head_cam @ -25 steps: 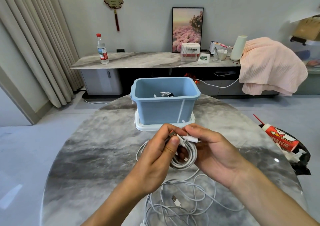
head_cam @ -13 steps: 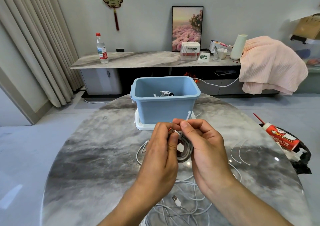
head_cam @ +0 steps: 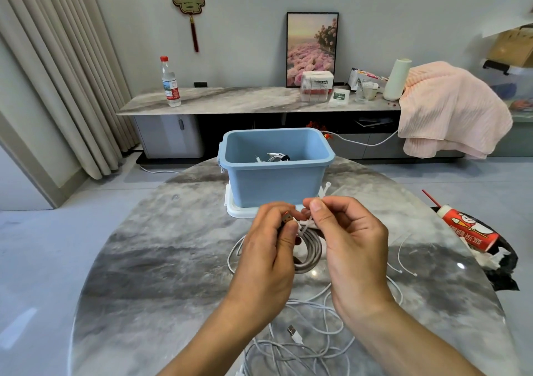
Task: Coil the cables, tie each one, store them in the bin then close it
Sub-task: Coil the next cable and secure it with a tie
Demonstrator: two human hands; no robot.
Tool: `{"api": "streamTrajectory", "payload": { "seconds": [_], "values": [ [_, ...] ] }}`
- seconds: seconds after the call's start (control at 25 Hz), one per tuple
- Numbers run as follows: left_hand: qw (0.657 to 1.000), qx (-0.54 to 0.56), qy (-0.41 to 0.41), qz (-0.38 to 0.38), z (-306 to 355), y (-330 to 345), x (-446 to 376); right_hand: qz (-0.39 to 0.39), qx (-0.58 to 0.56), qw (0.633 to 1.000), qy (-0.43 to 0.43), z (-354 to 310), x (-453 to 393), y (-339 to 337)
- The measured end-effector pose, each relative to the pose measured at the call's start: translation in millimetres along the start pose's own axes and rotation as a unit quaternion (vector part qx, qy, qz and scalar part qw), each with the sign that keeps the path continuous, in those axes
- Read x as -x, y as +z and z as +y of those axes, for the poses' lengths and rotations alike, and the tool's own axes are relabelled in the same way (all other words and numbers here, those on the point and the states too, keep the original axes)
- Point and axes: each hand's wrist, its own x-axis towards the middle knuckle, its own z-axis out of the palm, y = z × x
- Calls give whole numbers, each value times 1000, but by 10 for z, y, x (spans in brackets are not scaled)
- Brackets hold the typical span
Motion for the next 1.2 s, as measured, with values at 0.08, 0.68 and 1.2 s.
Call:
{"api": "streamTrajectory", "payload": {
  "seconds": [0.08, 0.68, 1.2],
  "values": [
    [1000, 12, -24, 0, -12, -11, 1, -28, 10, 999, -19, -17, 23, 11],
    [996, -64, 31, 59, 66, -40, 14, -129, -46, 990, -16, -168, 98, 51],
    [980, -122, 98, 121, 7, -210, -85, -115, -75, 990, 29, -167, 133, 13]
  ]
}}
